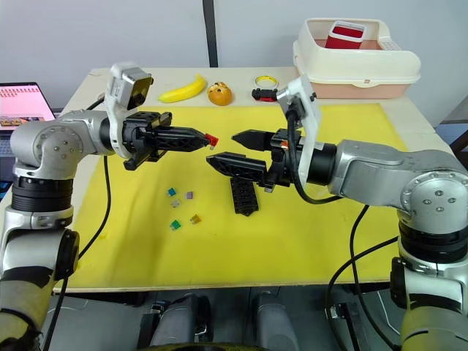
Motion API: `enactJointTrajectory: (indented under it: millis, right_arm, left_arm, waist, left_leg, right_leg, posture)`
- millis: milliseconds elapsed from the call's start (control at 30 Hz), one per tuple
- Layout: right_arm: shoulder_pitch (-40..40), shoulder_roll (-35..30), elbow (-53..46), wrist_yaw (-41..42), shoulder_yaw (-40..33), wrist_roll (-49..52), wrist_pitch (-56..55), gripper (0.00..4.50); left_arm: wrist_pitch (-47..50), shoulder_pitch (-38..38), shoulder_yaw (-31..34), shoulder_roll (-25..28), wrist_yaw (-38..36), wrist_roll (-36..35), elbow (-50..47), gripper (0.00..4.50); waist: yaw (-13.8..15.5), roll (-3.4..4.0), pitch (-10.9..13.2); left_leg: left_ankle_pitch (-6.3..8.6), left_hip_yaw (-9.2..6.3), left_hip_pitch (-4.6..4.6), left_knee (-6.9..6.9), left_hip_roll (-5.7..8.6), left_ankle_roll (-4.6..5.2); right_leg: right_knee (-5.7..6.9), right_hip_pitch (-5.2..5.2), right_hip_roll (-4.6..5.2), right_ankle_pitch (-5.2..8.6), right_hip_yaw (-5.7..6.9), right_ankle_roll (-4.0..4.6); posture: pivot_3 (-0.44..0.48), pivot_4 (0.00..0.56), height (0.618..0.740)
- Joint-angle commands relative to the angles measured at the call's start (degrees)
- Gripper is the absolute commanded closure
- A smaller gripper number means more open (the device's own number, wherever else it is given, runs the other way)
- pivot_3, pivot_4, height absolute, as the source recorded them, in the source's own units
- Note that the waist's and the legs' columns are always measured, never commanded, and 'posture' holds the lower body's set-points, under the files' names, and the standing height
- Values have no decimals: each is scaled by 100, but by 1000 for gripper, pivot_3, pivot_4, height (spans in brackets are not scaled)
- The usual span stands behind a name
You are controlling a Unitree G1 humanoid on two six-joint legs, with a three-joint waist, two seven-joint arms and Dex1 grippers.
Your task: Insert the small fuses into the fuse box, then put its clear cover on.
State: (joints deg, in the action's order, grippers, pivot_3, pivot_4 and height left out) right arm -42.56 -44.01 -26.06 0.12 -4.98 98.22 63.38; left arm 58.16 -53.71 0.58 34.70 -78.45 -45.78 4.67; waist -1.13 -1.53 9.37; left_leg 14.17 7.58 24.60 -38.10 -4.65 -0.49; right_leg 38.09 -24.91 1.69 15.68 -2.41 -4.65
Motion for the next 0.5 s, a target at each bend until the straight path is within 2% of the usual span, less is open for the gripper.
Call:
enactJointTrajectory:
  millis: [33,133,233,500]
  right_arm:
    - [-171,-110,-50,-169,53,169,-174,0]
    - [-187,-129,-32,-209,125,184,-220,0]
    - [-218,-165,-40,-191,218,186,-219,1291]
    - [-339,-205,66,-185,331,191,-284,1291]
  left_arm:
    - [-119,-118,-30,0,-115,-44,1,4476]
    - [-177,-153,-72,-23,-125,-9,77,4476]
    - [-208,-148,-94,2,-148,-14,95,4500]
    - [-283,-102,-128,56,-176,38,121,4500]
  waist:
    - [4,0,0]
    - [18,0,0]
    - [17,0,0]
    - [14,0,0]
  left_leg:
    - [0,0,0,0,0,0]
    - [0,1,0,-1,0,0]
    - [0,1,1,-1,0,0]
    - [0,0,1,0,-1,0]
  right_leg:
    - [0,0,0,0,0,0]
    - [-1,1,2,0,0,0]
    - [-2,1,2,0,0,0]
    - [-2,-1,2,0,0,1]
  posture:
    - [0,150,739]
    - [0,150,739]
    - [0,150,739]
    - [0,150,739]
